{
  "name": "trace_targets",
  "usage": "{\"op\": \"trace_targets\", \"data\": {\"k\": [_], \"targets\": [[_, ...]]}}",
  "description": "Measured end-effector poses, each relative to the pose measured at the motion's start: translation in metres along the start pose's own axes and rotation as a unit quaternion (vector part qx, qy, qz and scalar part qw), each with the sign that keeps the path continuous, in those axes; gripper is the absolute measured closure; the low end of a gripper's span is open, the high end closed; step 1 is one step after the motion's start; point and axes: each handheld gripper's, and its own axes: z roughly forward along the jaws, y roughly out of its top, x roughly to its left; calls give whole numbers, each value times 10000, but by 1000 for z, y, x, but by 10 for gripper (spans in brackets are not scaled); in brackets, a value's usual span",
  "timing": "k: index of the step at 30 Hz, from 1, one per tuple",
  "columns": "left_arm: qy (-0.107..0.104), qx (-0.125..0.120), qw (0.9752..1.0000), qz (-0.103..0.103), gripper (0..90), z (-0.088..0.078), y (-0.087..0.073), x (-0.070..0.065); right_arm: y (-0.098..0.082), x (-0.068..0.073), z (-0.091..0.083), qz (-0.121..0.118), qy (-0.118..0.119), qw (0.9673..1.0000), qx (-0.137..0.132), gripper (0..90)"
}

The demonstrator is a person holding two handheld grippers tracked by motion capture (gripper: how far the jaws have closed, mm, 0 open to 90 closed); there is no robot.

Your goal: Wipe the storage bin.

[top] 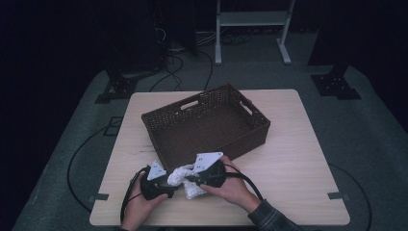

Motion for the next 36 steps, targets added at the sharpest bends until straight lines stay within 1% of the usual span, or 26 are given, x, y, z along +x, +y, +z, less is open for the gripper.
{"op": "trace_targets", "data": {"k": [5,10,12,13,18,19,20,22,25,26,27,30,31,33,35,36], "targets": [[-1,-3,10000,-1,239,0,0,0,3,-1,-10,1,-67,9999,-156,758],[-1,-5,10000,-2,239,0,0,0,4,-1,-16,-14,-86,9998,-196,757],[4,-15,10000,-8,239,0,0,0,2,0,-16,30,-64,9999,-143,757],[4,0,10000,8,239,0,0,0,-1,0,-15,-7,-43,10000,-82,757],[0,1,10000,-2,240,0,0,0,-9,1,-19,-14,-60,10000,0,757],[0,-4,10000,-7,240,0,0,0,-15,-1,-23,44,-113,9999,16,758],[0,-4,10000,-7,240,0,0,0,-15,-1,-23,44,-113,9999,16,758],[0,-2,10000,-3,240,0,0,0,-20,-3,-29,106,-165,9998,20,758],[2,-4,10000,-3,240,0,0,0,-28,-7,-38,261,-214,9994,25,758],[5,-12,10000,-5,240,0,0,0,-31,-8,-40,252,-241,9994,21,758],[4,-12,10000,-5,240,0,0,0,-35,-11,-46,330,-297,9990,27,758],[5,-12,10000,-6,240,0,0,0,-39,-13,-50,370,-351,9987,35,758],[4,-11,10000,-5,240,0,0,0,-44,-15,-55,426,-414,9982,49,758],[4,-11,10000,-5,240,0,0,0,-47,-16,-57,456,-449,9979,43,757],[4,-12,10000,-6,240,0,0,0,-53,-19,-62,576,-539,9969,86,757],[3,-12,10000,-5,240,0,0,0,-57,-20,-65,587,-626,9962,131,757]]}}
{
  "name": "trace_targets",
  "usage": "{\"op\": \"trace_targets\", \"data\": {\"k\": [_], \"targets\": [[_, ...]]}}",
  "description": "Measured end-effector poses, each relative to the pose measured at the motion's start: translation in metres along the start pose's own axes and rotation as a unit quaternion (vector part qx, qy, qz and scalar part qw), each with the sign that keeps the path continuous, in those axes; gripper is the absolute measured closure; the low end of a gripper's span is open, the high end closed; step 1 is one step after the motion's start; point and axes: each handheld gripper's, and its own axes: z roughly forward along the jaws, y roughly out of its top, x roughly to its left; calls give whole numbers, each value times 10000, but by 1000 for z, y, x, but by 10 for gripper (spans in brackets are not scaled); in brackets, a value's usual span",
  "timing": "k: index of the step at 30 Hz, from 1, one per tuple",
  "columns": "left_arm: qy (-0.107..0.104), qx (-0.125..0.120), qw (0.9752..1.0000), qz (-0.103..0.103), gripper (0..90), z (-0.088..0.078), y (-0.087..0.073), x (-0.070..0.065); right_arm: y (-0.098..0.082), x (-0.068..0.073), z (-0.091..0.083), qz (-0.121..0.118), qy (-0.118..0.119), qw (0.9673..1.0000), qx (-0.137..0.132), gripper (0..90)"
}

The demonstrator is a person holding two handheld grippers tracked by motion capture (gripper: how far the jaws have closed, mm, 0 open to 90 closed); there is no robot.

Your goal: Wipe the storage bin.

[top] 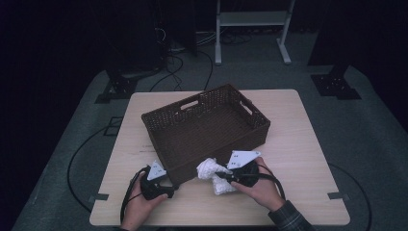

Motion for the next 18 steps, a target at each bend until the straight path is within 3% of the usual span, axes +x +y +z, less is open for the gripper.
{"op": "trace_targets", "data": {"k": [10,18], "targets": [[-2,-2,10000,-1,240,0,0,0,-35,-21,-22,440,-401,9981,139,757],[-3,-6,10000,-1,241,0,0,0,-61,-39,-47,866,-766,9933,88,757]]}}
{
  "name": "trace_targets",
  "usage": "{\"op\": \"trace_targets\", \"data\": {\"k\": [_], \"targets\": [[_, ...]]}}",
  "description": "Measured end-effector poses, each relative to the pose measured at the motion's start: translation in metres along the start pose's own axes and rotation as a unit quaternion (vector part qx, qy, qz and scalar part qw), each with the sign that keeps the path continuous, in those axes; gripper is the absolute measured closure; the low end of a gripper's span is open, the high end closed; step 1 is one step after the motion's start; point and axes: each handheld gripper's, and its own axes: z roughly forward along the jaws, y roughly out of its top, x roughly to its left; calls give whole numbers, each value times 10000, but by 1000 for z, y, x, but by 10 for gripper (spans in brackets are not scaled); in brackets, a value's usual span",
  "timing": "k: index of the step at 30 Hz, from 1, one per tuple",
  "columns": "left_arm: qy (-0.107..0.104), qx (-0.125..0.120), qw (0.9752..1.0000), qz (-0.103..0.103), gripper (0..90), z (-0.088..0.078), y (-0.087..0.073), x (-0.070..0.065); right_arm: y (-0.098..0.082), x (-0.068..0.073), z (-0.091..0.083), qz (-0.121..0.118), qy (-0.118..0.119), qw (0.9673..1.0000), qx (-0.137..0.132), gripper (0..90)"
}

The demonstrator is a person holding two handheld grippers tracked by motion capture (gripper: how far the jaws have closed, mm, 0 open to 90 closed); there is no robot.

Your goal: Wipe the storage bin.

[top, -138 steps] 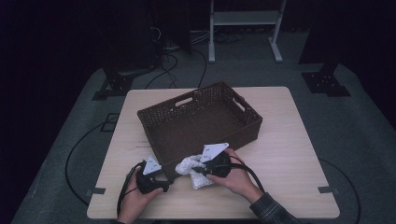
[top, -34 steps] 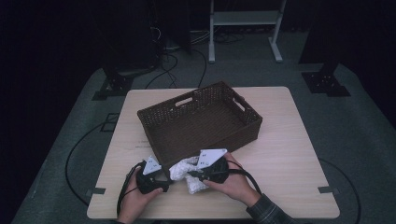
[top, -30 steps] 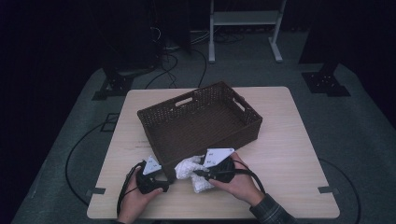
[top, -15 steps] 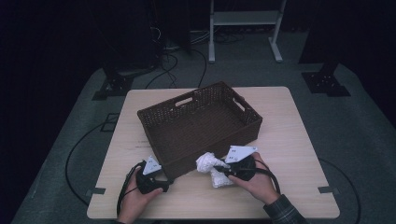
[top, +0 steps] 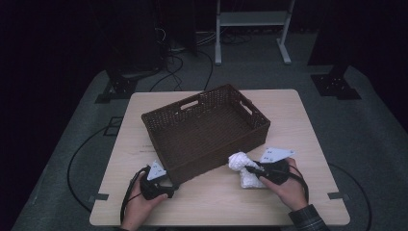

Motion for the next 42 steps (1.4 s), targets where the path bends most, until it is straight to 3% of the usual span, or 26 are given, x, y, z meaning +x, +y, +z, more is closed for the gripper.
{"op": "trace_targets", "data": {"k": [7,16,22,26,35,39,40,42], "targets": [[-8,-10,10000,10,247,0,0,1,-23,-22,-23,408,-363,9985,-13,757],[-235,-30,9997,-98,325,-11,-1,3,-31,-26,-26,451,-433,9980,38,756],[-451,-442,9978,-176,407,-34,2,7,-34,-28,-29,452,-528,9976,62,755],[-517,-534,9971,-148,452,-42,4,7,-35,-29,-29,474,-558,9973,62,755],[-646,-697,9954,-117,695,-63,13,8,-36,-28,-29,476,-565,9972,83,755],[-786,-949,9920,-274,810,-77,19,11,-36,-28,-29,476,-574,9972,80,755],[-827,-986,9912,-297,873,-79,20,12,-37,-27,-29,469,-567,9972,89,755],[-843,-1062,9903,-290,900,-83,24,13,-37,-26,-29,474,-562,9972,96,755]]}}
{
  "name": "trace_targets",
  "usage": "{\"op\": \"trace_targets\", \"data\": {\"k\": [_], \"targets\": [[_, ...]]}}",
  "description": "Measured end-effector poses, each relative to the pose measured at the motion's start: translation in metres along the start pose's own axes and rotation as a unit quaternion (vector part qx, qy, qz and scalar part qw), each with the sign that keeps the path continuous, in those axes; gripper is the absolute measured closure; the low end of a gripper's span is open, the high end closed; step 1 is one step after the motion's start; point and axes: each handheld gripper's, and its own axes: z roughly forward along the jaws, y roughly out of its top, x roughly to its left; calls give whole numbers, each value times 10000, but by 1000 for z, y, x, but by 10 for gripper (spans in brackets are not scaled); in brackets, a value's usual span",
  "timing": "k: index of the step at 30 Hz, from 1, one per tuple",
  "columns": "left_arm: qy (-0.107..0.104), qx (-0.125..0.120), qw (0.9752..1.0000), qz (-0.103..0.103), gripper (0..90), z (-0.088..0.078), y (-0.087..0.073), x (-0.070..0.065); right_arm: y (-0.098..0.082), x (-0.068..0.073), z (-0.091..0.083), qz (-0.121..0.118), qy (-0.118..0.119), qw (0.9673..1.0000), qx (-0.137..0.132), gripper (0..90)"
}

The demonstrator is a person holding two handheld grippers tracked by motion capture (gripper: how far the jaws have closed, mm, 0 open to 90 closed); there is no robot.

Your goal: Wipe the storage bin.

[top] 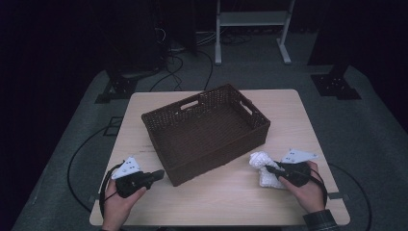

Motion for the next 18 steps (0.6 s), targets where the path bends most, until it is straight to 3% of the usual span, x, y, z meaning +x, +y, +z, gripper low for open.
{"op": "trace_targets", "data": {"k": [12,18], "targets": [[-23,-98,9997,228,900,-5,25,7,-4,2,-2,15,-26,10000,33,755],[-139,-47,9998,159,899,4,25,14,-6,0,-4,47,-50,10000,31,755]]}}
